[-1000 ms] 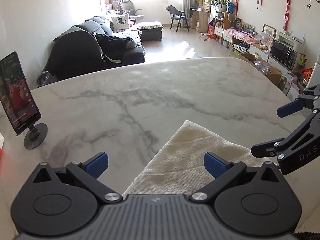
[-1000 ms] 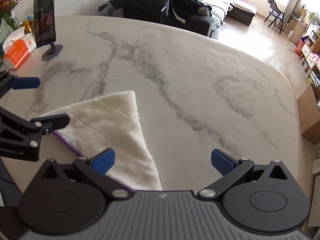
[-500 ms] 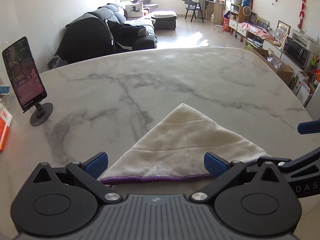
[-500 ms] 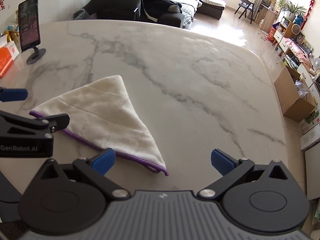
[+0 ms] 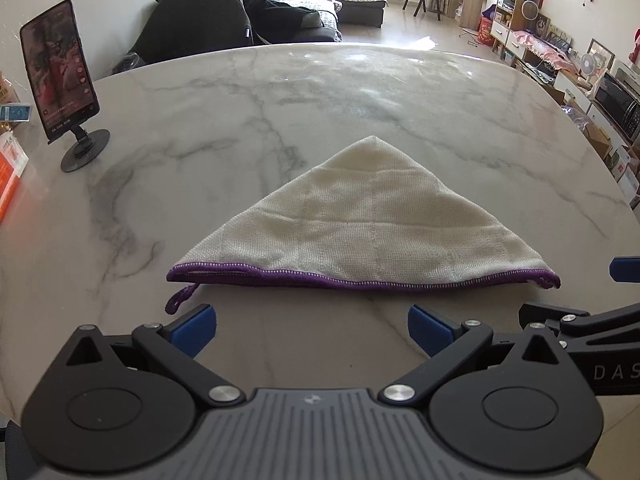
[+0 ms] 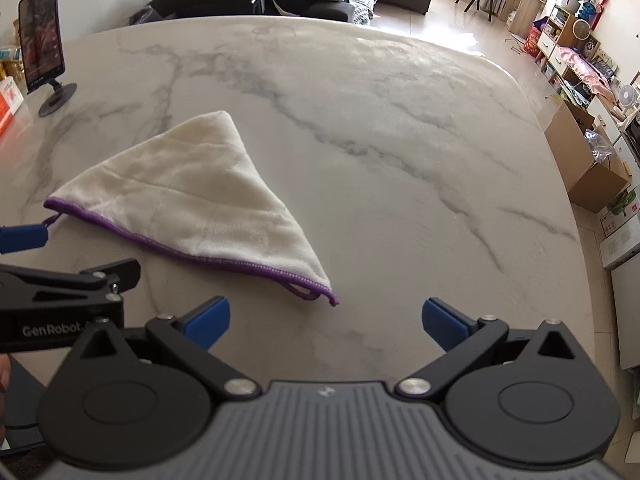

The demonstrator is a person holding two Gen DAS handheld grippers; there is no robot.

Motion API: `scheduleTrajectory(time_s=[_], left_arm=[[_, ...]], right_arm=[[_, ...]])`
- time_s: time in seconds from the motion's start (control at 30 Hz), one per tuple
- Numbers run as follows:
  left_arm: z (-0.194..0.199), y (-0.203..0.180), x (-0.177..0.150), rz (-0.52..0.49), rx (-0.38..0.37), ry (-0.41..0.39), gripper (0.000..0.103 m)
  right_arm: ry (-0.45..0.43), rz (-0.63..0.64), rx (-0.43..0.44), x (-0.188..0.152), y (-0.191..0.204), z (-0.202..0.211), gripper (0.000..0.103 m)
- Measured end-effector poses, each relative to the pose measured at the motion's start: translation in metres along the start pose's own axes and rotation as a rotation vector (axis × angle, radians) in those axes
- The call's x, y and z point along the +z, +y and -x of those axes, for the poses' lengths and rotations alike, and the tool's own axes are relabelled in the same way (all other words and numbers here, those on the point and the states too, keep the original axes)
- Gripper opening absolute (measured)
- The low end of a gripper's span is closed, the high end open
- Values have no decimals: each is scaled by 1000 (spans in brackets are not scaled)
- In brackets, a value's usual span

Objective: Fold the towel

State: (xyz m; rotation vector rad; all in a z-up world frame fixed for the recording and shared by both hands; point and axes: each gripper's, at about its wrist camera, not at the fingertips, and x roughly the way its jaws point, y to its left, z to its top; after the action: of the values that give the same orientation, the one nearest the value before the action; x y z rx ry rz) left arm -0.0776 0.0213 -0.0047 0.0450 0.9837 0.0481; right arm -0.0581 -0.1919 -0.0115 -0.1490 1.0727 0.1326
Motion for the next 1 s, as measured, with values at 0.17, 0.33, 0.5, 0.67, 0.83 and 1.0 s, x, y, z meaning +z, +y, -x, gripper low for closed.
scheduleTrajectory(time_s=[0.17, 0.33, 0.5, 0.67, 0.83, 1.0], left_arm=[[-9, -5, -8, -16, 27, 26, 102], [-11, -1, -7, 16, 18, 32, 102], [-13, 3, -5, 38, 0, 47, 102], [-15, 7, -3, 58, -14, 61, 102], [-15, 8, -2, 61, -13, 64, 102], [-16, 8, -3, 62, -13, 58, 102]], right_arm=[[50, -24, 1, -6, 0, -13, 103], [54, -45, 19, -7, -2, -17, 103], [52, -58, 25, -7, -3, -20, 103], [53, -64, 20, -8, -3, -20, 103], [51, -62, 20, -8, -2, -19, 103], [50, -60, 21, -8, -2, -19, 103]])
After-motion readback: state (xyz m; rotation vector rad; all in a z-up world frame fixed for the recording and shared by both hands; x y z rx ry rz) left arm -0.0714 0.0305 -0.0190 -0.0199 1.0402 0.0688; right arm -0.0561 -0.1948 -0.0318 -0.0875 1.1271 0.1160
